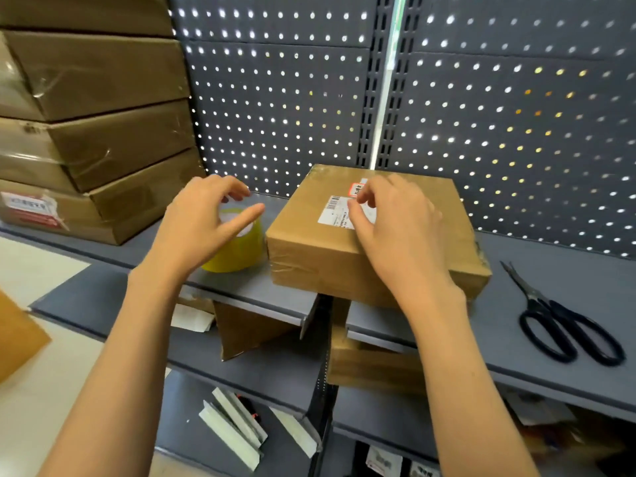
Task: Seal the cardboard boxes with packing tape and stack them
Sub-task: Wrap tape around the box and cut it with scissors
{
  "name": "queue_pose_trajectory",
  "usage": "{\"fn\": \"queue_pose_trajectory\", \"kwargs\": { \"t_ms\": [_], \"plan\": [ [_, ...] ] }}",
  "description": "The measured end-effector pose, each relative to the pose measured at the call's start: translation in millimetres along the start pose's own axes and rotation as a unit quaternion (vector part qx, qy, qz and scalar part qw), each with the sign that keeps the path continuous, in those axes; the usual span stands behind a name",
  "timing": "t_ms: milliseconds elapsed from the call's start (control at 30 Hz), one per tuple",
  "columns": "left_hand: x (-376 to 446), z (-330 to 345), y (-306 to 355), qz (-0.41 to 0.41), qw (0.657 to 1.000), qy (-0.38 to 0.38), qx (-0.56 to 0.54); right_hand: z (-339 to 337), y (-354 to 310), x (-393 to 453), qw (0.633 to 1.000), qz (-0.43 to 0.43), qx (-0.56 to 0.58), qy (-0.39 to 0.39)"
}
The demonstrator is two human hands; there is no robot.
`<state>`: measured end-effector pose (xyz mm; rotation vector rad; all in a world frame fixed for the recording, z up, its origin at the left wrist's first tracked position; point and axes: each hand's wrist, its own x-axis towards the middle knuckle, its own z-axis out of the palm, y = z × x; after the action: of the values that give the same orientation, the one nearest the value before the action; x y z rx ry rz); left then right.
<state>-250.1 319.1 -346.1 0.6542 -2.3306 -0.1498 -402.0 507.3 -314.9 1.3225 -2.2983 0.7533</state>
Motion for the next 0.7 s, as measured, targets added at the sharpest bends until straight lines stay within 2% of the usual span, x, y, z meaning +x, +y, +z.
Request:
{"fn": "queue_pose_trajectory", "kwargs": {
  "t_ms": [133,367,533,700],
  "plan": [
    [17.6,-7.1,61.5,0.064,0.995,0.058,-0.049,-24.9,20.3,-11.0,0.999,0.021,0.006,0.047],
    [22.7,31.7,147.8,0.136,0.987,0.029,-0.078,-67.7,79.0,-41.9,0.99,0.109,-0.002,0.084],
    [16.1,51.5,181.1,0.167,0.981,0.012,-0.096,-67.7,118.2,-56.8,0.986,0.156,0.044,0.043],
    [9.2,59.4,210.4,0.202,0.974,0.023,-0.105,-51.9,135.1,-65.2,0.986,0.129,0.101,-0.026]
  ]
}}
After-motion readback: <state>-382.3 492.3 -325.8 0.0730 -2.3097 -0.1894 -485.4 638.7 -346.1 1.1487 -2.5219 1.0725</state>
